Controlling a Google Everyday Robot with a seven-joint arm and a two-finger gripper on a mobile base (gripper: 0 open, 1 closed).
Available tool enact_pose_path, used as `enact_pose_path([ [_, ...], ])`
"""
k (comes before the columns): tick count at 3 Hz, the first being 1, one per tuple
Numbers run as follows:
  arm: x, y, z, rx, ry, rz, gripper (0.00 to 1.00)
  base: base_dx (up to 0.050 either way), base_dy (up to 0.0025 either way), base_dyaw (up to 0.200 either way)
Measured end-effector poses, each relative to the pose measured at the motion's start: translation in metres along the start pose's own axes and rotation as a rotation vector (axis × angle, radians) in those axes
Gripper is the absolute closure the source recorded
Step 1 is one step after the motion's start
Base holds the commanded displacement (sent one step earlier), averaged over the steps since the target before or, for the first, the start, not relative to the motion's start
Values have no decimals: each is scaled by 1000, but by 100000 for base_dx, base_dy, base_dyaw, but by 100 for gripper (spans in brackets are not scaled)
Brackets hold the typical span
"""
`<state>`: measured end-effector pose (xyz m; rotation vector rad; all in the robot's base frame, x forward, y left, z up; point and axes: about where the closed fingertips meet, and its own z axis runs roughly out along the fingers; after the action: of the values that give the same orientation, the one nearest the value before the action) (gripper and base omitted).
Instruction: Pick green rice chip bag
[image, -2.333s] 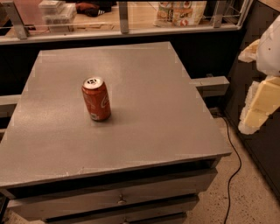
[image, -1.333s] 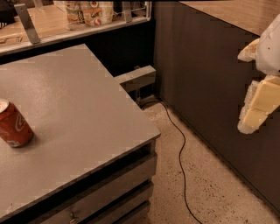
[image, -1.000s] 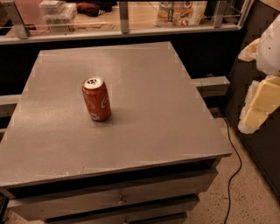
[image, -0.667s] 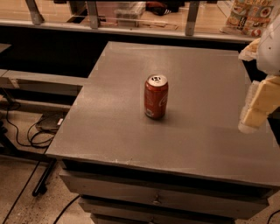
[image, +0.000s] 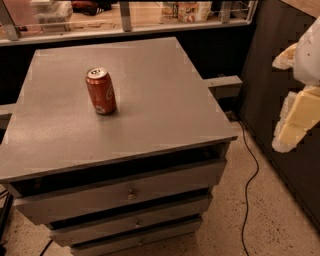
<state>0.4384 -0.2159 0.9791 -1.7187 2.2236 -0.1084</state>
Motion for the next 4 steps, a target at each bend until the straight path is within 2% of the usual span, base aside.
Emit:
enact_pose_path([
  [2, 0, 0, 0, 1, 0, 0, 0, 9999, -1, -1],
  [3, 0, 0, 0, 2, 0, 0, 0, -1, 0, 39991],
  [4, 0, 0, 0, 2, 0, 0, 0, 0, 0, 0],
])
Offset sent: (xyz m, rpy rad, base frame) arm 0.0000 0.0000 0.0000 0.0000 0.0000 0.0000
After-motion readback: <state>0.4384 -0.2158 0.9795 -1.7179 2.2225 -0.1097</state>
